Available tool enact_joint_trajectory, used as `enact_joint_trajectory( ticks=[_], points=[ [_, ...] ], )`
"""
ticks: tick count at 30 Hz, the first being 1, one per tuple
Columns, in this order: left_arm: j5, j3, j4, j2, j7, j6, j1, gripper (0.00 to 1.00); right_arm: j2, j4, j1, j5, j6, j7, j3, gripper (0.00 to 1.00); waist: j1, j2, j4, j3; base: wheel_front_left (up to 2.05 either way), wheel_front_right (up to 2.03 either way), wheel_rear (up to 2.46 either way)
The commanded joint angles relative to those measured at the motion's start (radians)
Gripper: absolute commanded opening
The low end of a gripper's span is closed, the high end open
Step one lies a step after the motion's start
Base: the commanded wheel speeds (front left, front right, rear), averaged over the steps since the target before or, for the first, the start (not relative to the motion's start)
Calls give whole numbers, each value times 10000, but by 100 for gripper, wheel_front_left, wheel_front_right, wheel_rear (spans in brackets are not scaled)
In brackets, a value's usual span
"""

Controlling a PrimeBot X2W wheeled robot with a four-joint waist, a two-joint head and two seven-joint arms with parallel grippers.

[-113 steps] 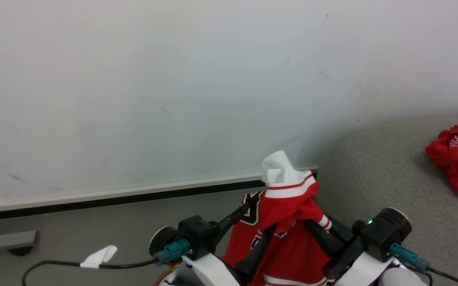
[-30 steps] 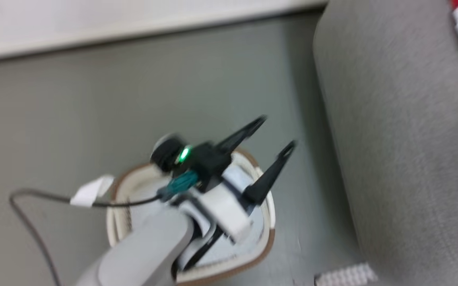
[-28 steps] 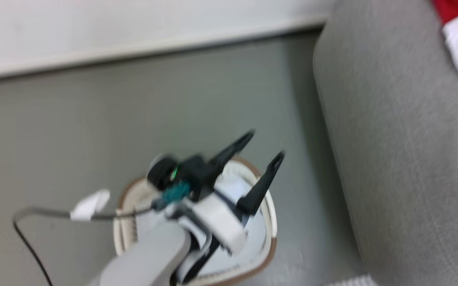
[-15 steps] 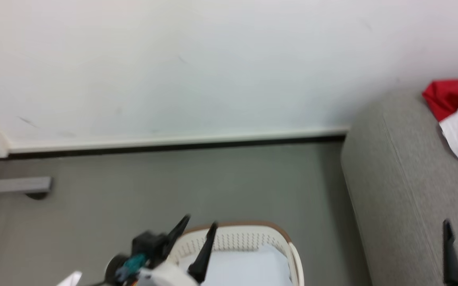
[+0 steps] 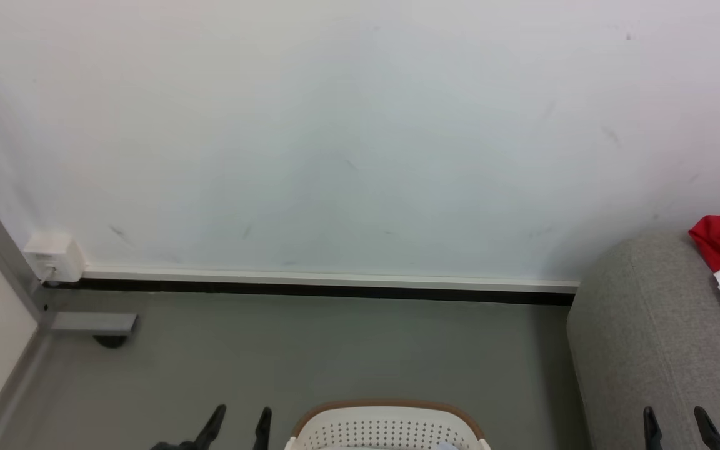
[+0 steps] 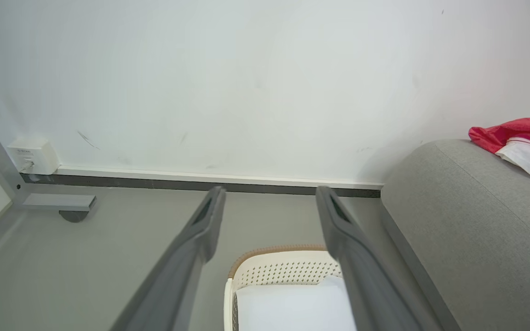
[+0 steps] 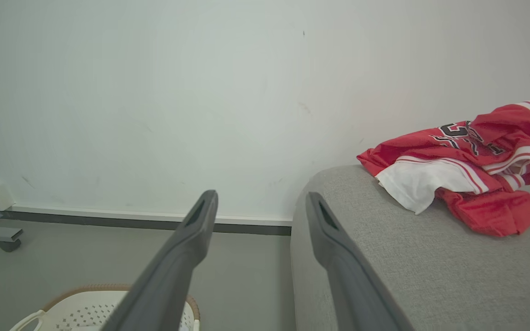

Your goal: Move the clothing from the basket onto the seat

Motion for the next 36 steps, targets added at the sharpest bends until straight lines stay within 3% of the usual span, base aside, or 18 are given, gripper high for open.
enact_joint_trajectory(
  ticks=[1,8,17,36],
  points=[
    [216,167,-84,-44,-3,-16,115,100,4,67,106,-93,-26,-33,-27,100,3,0,-96,-28,0,0,0],
    [1290,1656,-433,-807,-4,-579,952,100,67,326,-105,-33,-26,-34,214,100,3,0,-317,-64,0,0,0],
    [2424,2710,-471,-1637,-5,-1400,1192,100,68,649,-177,73,-26,-34,730,100,3,0,-309,-131,0,0,0],
    [3427,3746,-78,-2251,-6,-2358,1127,100,70,1085,-424,157,-26,-34,1098,100,3,0,-82,-172,0,0,0]
  ],
)
